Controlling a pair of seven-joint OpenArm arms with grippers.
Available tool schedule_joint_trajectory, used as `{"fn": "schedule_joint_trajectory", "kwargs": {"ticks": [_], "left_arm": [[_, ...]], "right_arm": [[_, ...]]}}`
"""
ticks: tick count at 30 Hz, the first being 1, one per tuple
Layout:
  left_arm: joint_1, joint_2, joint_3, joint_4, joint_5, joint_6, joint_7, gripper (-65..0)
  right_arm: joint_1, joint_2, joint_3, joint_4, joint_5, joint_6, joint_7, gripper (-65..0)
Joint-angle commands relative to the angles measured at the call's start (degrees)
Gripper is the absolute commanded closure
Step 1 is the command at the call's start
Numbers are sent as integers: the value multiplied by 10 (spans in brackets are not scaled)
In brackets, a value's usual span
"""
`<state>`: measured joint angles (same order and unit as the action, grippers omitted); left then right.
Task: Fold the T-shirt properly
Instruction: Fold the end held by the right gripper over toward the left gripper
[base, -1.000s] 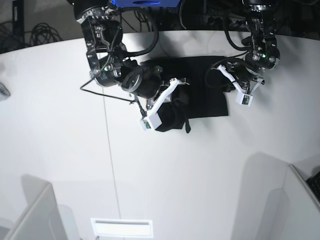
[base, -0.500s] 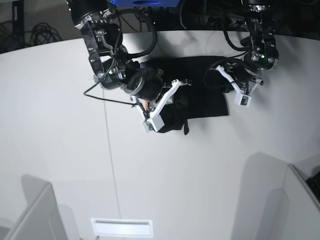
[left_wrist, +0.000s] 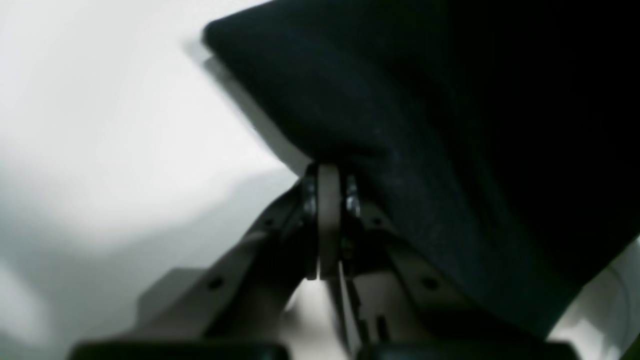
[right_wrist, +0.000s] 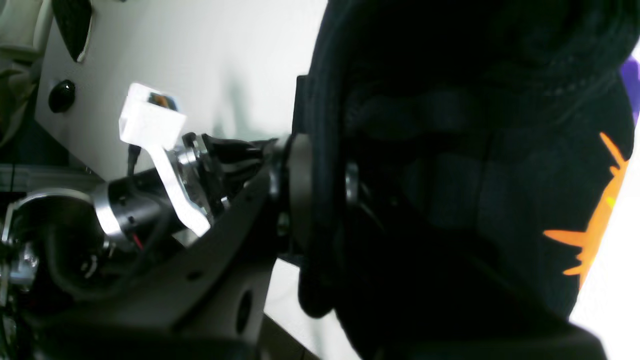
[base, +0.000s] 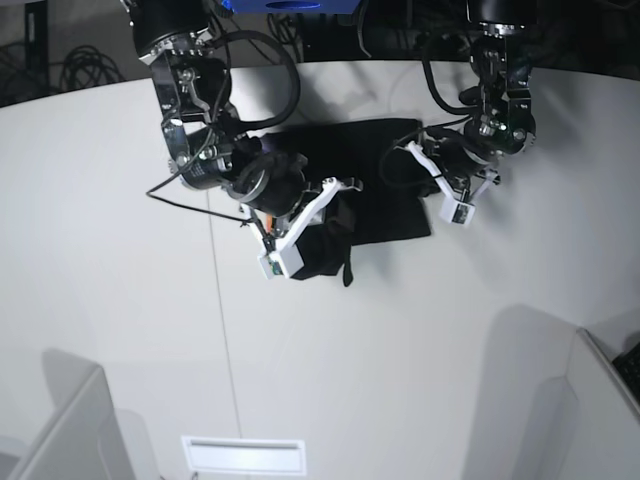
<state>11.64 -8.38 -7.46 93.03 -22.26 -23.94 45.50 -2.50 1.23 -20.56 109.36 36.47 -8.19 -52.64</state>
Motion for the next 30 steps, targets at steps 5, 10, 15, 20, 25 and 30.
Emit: {"fn": "schedule_joint_trajectory", "kwargs": {"ticks": [5, 10, 15, 20, 25, 30], "left_arm": [[-3, -3, -3, 29, -6, -2, 11, 0], [-4, -3, -3, 30, -6, -2, 12, 0], [0, -3, -3, 33, -6, -2, 12, 0], [2, -4, -3, 32, -6, -2, 12, 0], [7, -4, -3, 32, -6, -2, 12, 0], [23, -4, -44, 33, -6, -2, 13, 0]], "right_arm": [[11, -6, -1, -4, 10, 2, 13, 0], [6, -8, -23, -4, 10, 2, 14, 0], [10, -8, -50, -4, 10, 1, 42, 0], [6, -8, -51, -8, 10, 1, 45, 0], [9, -8, -51, -33, 10, 1, 45, 0], [5, -8, -51, -36, 10, 1, 49, 0]]}}
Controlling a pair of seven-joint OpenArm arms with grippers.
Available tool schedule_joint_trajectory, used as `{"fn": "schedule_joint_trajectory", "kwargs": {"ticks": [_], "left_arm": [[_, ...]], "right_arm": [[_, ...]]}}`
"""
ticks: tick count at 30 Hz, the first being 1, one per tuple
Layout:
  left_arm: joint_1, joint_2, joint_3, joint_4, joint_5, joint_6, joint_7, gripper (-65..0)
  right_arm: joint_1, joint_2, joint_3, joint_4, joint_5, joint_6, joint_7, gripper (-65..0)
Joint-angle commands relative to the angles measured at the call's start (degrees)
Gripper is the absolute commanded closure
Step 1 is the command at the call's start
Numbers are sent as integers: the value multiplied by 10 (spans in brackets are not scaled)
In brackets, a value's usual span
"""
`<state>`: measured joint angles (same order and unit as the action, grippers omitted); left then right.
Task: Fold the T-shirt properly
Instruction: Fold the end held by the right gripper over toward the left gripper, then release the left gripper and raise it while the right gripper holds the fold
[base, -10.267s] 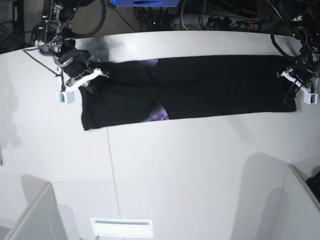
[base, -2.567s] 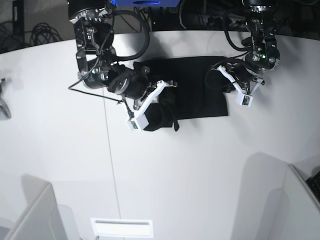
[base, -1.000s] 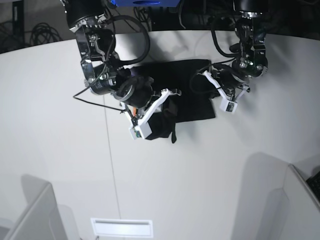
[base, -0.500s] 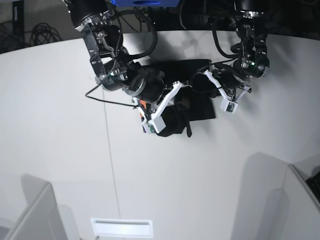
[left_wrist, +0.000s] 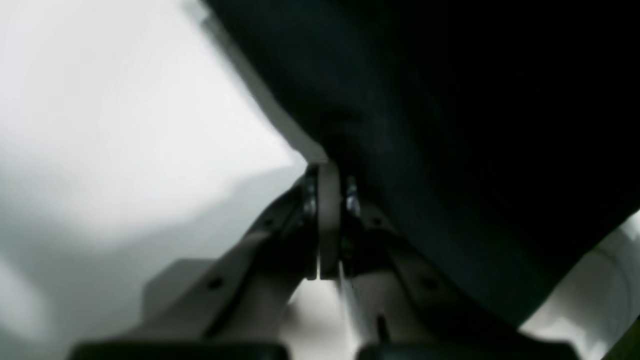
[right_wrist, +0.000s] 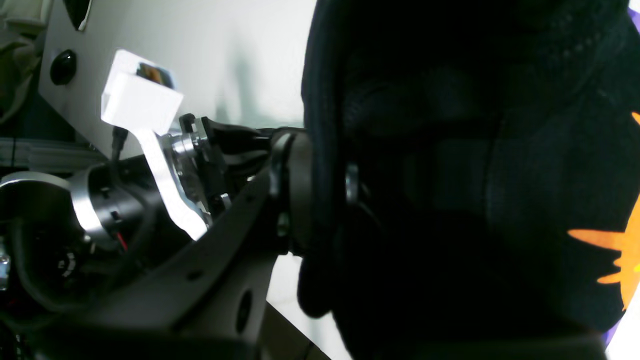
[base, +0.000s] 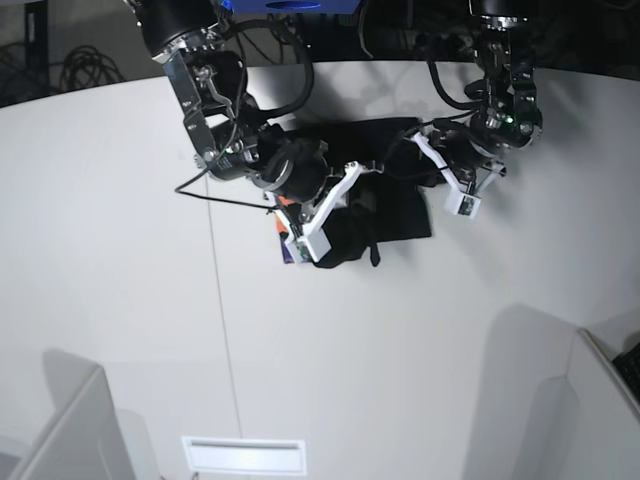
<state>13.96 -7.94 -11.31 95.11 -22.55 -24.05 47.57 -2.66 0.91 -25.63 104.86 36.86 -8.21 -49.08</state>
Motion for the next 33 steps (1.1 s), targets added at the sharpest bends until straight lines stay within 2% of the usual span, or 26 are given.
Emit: {"fn": "schedule_joint_trajectory", "kwargs": {"ticks": [1, 6, 10, 17, 24, 28, 33], "left_arm": [[6, -6, -25, 13, -4, -1, -8, 0], [46, -9, -103, 43, -4, -3, -8, 0], [87, -30, -151, 73, -5, -3, -8, 0], [113, -31, -223, 67, -6, -4, -8, 0], [119, -31, -229, 67, -6, -4, -8, 0], [119, -29, -228, 67, -6, -4, -8, 0], [120, -29, -231, 67, -6, -4, -8, 0]], "right_arm": [[7, -4, 0, 9, 6, 2, 21, 0], [7, -4, 0, 3, 6, 2, 32, 0], [7, -5, -22, 2, 6, 2, 35, 0], [11, -5, -39, 0, 6, 2, 35, 0], [11, -5, -34, -1, 6, 2, 35, 0], [11, -5, -34, -1, 6, 2, 58, 0], [9, -5, -40, -19, 6, 2, 60, 0]]}}
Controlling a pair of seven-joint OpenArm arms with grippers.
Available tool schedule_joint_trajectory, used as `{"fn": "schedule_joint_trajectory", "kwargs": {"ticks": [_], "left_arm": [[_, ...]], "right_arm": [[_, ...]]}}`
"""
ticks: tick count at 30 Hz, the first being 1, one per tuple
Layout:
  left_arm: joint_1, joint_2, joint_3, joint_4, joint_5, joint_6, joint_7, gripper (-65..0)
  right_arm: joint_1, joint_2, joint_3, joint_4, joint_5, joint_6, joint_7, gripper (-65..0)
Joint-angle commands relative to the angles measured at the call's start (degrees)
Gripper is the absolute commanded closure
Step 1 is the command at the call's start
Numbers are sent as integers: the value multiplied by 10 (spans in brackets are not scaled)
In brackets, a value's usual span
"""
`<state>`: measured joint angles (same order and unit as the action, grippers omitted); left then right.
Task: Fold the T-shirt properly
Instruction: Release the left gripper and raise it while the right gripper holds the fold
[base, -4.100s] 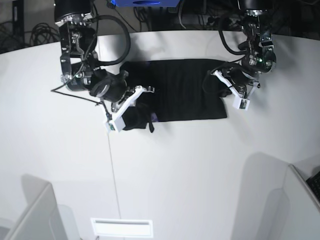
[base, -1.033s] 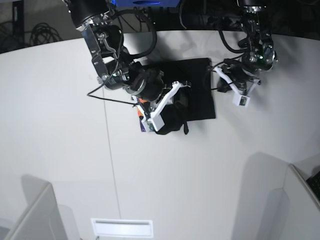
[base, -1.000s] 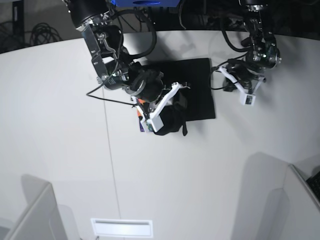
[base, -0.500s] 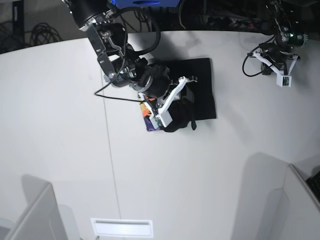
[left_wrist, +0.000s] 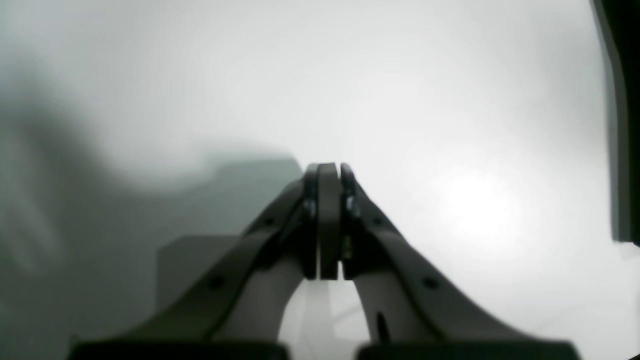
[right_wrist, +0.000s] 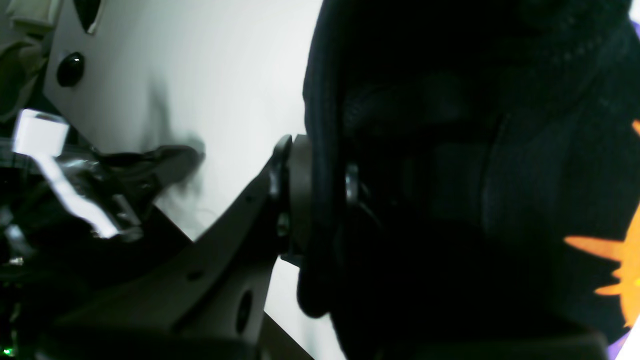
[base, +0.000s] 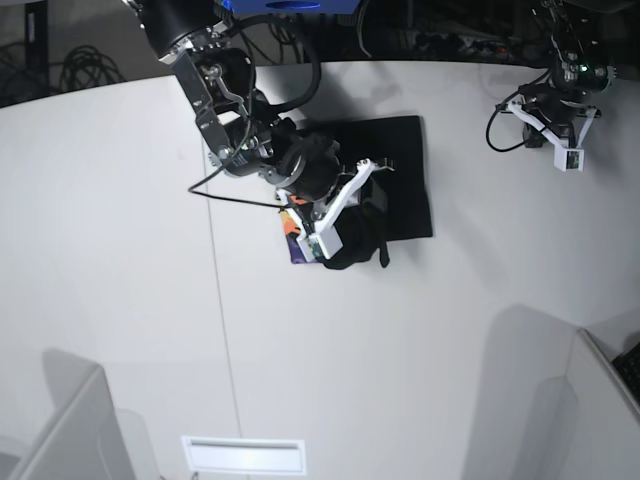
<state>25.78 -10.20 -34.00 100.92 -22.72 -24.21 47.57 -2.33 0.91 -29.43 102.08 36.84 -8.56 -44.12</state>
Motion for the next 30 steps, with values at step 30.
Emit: {"fn": "schedule_joint_trajectory", "kwargs": {"ticks": [30], "left_arm": [[10, -7, -4, 11, -4, -3, -8, 0]], "right_arm": [[4, -5, -2, -5, 7, 5, 13, -230]]}}
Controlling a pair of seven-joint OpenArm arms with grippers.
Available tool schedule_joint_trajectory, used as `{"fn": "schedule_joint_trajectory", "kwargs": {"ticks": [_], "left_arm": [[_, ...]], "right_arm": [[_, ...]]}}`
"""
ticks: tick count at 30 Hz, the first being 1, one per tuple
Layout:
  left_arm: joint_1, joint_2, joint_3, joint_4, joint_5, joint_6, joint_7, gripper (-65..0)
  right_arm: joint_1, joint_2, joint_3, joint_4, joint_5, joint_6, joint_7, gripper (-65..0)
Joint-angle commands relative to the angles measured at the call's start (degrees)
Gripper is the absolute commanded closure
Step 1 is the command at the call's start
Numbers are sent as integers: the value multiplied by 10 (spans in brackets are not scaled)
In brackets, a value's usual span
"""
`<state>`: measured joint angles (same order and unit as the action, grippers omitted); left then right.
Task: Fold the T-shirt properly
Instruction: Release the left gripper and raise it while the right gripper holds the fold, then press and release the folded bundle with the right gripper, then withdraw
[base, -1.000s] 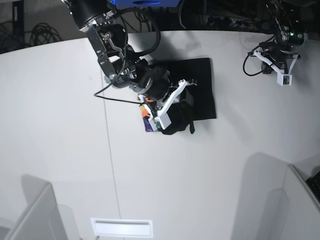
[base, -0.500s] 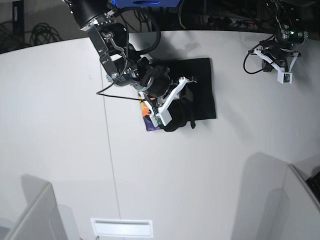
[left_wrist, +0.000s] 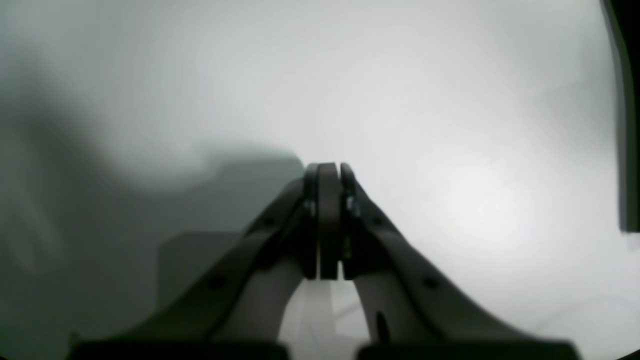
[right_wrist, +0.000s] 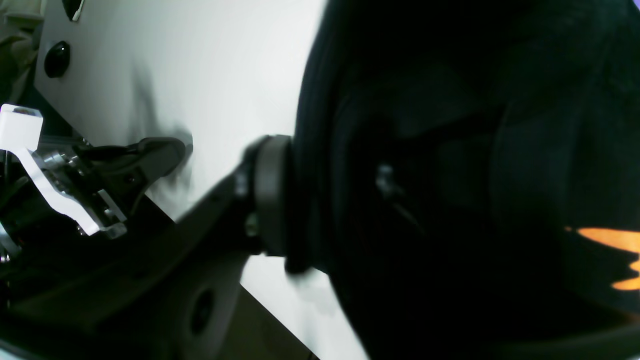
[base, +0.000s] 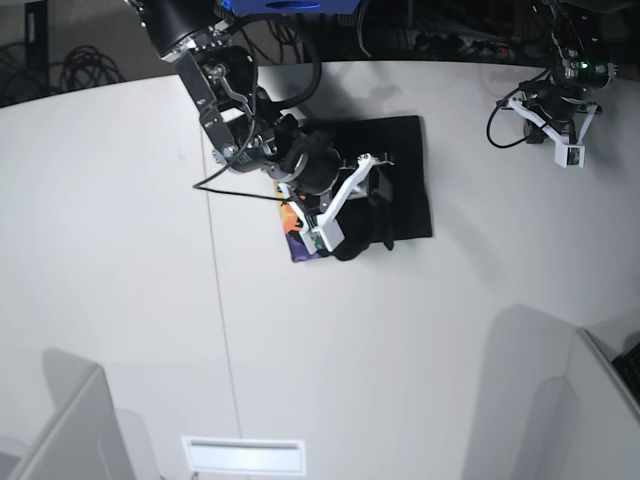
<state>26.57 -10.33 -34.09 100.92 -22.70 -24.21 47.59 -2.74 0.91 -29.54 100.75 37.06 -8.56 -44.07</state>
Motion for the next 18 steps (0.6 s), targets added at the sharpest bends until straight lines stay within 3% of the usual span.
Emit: {"fn": "schedule_joint_trajectory", "kwargs": {"ticks": [1, 7, 18], "left_arm": [[2, -6, -3, 11, -5, -3, -9, 0], [2, -6, -3, 13, -5, -3, -9, 0], [3, -6, -2, 14, -5, -3, -9, 0]], "right_arm": [[9, -7, 0, 8, 6, 5, 12, -249], [25, -35, -7, -41, 4, 5, 9, -323], [83, -33, -145, -58, 5, 5, 9, -320]]}}
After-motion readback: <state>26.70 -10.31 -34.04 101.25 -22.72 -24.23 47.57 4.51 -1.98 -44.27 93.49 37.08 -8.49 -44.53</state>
